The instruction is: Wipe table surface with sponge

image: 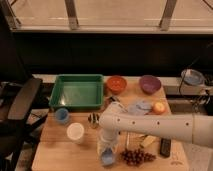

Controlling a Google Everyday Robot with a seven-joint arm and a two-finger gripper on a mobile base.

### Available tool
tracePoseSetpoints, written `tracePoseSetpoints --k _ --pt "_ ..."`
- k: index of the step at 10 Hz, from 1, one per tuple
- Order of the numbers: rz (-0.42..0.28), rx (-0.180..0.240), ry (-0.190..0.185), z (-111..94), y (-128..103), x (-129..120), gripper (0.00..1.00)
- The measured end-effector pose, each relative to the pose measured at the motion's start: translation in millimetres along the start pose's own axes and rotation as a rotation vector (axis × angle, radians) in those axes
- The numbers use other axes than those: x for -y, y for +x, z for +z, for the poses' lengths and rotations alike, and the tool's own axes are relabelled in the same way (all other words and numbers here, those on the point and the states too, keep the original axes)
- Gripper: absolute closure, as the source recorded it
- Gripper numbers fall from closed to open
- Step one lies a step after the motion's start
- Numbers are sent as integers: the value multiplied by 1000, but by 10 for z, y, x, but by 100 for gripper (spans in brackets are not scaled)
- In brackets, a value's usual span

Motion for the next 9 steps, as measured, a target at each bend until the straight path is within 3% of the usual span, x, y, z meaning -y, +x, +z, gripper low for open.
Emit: tracePoseSetpoints --k 3,6,9 --pt "39 -1 -8 -41 25 -133 100" --pt "43 -40 -13 -174 318 -212 100" --pt "-11 -45 19 -149 420 19 100"
